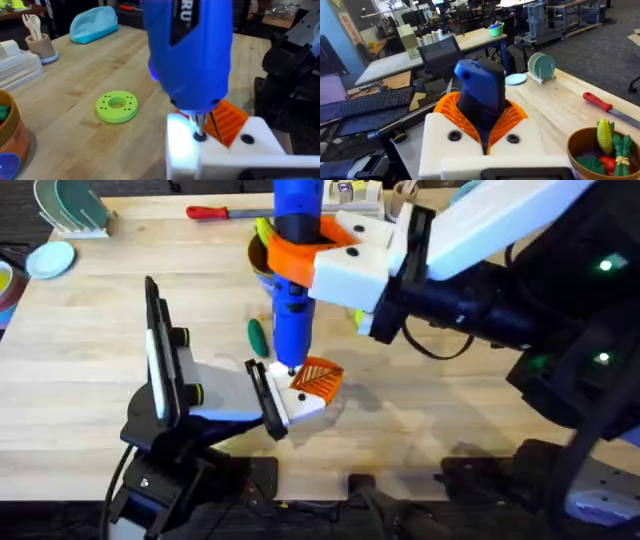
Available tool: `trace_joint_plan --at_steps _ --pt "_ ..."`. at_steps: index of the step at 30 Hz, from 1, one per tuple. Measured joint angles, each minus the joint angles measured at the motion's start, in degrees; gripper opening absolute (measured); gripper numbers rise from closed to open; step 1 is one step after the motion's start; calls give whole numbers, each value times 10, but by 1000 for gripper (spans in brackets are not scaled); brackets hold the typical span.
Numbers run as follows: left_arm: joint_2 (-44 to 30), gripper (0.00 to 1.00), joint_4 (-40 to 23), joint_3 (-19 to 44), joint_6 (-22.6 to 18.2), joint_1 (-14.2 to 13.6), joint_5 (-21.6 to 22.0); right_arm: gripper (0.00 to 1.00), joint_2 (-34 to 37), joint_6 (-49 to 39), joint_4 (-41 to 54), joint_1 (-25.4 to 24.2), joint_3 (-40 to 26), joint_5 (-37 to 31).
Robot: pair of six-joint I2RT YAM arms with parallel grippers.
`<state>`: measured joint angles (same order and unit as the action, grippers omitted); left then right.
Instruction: Pick up the gripper from the table and insert it into the empty holder that is missing its gripper. Then pick up a screw, insert it into the mounting hole, and use the screwdriver to tighten it. Finally, clean up the table by picking up the vegetable and placing it into the bucket.
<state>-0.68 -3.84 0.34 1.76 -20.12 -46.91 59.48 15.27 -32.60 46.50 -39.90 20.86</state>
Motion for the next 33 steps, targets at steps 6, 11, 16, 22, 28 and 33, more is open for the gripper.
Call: trace_joint_plan --at_steps 6,11,16,22,28,33 --pt "0 7 0 0 0 0 0 19 0 2 0 0 0 0" --pt "0 7 0 0 0 0 0 19 0 2 0 0 0 0" --pt "0 7 0 0 0 0 0 19 2 2 -53 0 1 0" --pt "0 7 0 0 0 0 0 19 -15 0 -121 -21 2 3" --pt "0 7 0 0 0 0 1 19 -23 -125 -18 -111 2 -20" --pt "0 7 0 0 0 0 1 19 30 -327 99 -201 2 -176"
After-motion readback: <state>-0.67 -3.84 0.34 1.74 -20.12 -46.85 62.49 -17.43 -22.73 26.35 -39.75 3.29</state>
